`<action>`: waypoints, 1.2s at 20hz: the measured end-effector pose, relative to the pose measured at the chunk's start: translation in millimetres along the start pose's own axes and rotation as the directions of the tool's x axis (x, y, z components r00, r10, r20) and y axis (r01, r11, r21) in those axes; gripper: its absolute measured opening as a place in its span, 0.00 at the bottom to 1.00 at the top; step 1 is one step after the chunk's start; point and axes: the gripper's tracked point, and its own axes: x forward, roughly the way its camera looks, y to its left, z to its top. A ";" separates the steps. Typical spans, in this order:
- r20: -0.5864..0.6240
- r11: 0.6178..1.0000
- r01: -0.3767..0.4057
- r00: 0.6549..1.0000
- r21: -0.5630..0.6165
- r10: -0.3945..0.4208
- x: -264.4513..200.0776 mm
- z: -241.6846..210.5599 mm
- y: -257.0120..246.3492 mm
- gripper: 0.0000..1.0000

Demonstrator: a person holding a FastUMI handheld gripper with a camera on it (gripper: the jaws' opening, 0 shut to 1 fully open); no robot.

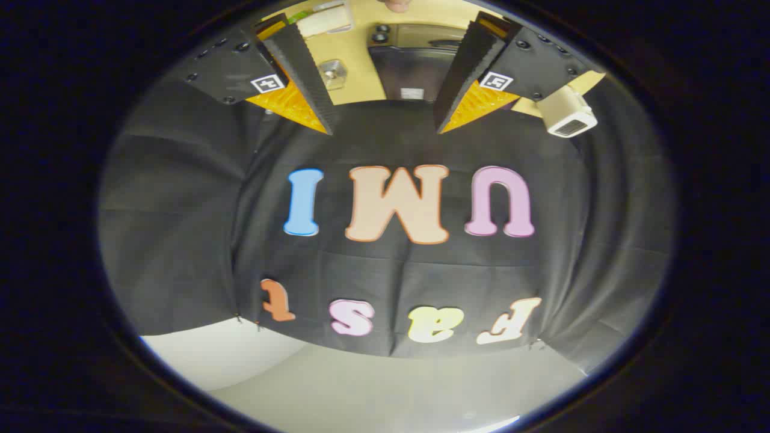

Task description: Open the toaster oven, put the food inside, and close the toaster oven door.

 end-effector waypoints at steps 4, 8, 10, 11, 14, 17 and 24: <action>-0.018 0.998 -0.062 0.998 -0.020 0.061 3.5 -6.1 40.1 1.00; -0.022 0.994 -0.104 0.994 -0.025 0.104 2.6 -6.2 63.1 1.00; -0.015 0.994 -0.107 0.994 -0.003 0.107 3.2 -3.0 66.2 1.00; -0.008 0.994 -0.105 0.994 0.011 0.105 2.8 0.0 66.7 1.00; 0.016 0.994 -0.096 0.995 0.050 0.095 -0.8 8.7 65.7 1.00; 0.032 0.994 -0.085 0.996 0.064 0.083 -3.2 14.6 61.8 1.00; 0.027 0.996 -0.039 0.999 0.077 0.037 1.9 18.3 57.6 1.00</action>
